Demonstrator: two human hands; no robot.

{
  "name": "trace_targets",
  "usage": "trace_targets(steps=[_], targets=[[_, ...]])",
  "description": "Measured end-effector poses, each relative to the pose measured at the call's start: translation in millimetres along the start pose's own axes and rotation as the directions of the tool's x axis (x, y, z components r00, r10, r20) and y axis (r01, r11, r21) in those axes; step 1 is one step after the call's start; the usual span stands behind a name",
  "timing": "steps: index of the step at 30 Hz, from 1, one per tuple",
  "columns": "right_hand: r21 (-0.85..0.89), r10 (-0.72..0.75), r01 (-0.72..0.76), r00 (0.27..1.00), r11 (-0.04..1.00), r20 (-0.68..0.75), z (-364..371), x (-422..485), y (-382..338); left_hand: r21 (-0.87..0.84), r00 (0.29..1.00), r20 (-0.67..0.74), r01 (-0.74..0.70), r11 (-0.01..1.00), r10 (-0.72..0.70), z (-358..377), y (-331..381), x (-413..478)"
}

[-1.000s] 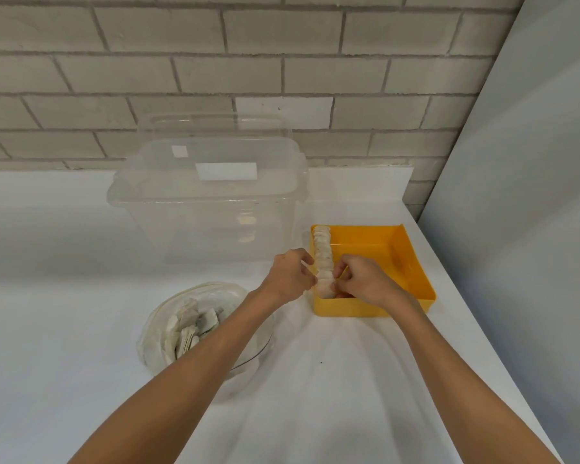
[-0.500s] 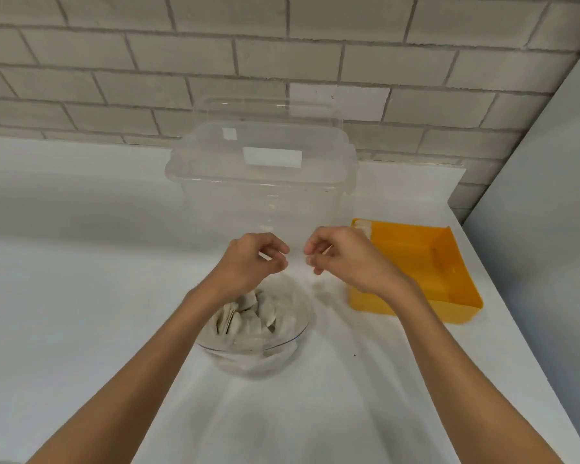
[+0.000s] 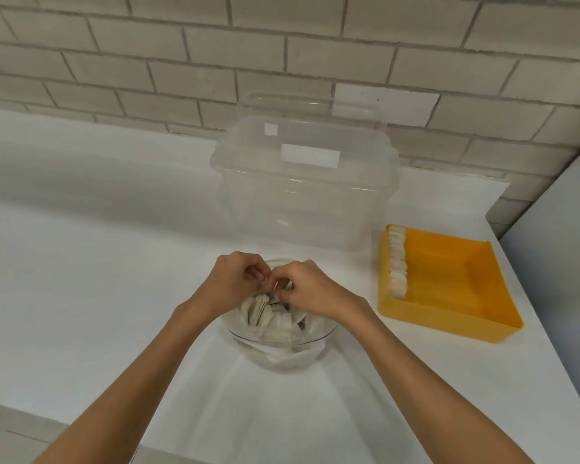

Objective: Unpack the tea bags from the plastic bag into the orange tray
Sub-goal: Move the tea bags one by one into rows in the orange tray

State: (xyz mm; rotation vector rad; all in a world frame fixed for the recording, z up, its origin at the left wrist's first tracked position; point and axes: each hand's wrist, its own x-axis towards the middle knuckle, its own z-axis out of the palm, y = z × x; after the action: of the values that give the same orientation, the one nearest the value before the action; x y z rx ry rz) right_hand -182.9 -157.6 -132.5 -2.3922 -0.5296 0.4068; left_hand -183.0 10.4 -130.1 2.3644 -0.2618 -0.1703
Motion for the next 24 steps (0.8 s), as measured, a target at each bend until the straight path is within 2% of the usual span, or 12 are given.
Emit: trace_targets(steps=[12,17,20,22,24], targets=[[-0.078,-0.059,0.054,0.996,0.995,-0.071,11,0,-3,-0.123,0.997,-0.039,0.058,0.991,-0.063,0,-8,-8],[0.131,0.017,-0.002,0.993,0.991,-0.118,-15,-8,-3,-0.318,0.990,-0.066,0.094,0.943,-0.121,-5,-3,-13],[0.281,0.081,-0.029,0.981,0.959,-0.176,-35,-14,-4,-0.461,0.993,-0.008,0.100,0.882,-0.116,-9,6,-16],[0.400,0.137,-0.048,0.971,0.915,-0.197,-44,-16,-2,-0.563,0.992,0.037,0.120,0.818,-0.120,-9,14,-18],[0.566,0.218,-0.068,0.955,0.822,-0.201,-48,-18,-2,-0.658,0.988,0.096,0.153,0.737,-0.120,-7,21,-19]])
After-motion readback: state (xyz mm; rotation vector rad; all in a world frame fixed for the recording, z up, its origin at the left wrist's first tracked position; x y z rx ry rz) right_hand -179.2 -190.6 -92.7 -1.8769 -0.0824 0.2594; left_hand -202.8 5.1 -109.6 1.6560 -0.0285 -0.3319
